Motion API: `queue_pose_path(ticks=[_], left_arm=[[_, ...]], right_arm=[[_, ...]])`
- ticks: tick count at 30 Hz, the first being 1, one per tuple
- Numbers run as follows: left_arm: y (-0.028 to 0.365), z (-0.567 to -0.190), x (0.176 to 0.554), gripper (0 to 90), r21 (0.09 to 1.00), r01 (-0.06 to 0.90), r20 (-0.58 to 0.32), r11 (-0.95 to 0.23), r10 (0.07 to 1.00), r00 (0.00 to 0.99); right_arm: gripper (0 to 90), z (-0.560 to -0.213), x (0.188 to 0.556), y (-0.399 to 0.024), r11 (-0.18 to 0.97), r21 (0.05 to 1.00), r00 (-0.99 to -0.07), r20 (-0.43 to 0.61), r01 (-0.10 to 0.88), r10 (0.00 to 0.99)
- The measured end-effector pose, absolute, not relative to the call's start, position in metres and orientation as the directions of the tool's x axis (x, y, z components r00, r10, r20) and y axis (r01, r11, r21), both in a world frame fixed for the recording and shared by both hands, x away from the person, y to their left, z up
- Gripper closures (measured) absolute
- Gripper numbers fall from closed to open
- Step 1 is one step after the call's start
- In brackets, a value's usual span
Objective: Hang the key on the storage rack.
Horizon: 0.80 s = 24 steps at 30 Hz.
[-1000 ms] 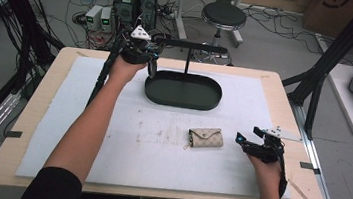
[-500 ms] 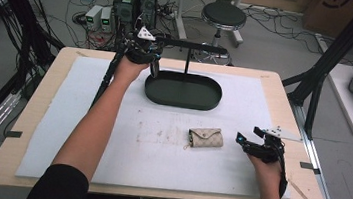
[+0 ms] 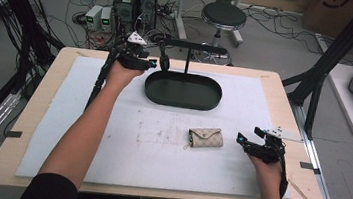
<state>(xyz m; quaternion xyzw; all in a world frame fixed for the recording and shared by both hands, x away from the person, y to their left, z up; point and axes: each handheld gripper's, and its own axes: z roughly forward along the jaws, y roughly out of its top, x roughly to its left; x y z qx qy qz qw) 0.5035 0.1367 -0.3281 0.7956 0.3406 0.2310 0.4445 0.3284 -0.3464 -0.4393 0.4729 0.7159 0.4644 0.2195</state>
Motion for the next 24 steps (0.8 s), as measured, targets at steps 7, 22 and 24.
queue_pose_path(ticks=[7, 22, 24], left_arm=[[0.158, -0.337, 0.479, 37.2, 0.890, 0.323, 0.013, -0.321, 0.728, 0.685], [0.191, -0.380, 0.413, 24.2, 0.897, 0.312, -0.011, -0.312, 0.691, 0.723], [0.195, -0.387, 0.404, 24.0, 0.896, 0.319, -0.020, -0.309, 0.689, 0.724]], right_arm=[[18.9, -0.439, 0.328, -0.344, 0.125, 0.872, -0.461, 0.124, 0.473, 0.879], [18.9, -0.439, 0.329, -0.340, 0.135, 0.871, -0.469, 0.117, 0.471, 0.875], [18.9, -0.439, 0.329, -0.340, 0.135, 0.871, -0.469, 0.119, 0.473, 0.875]])
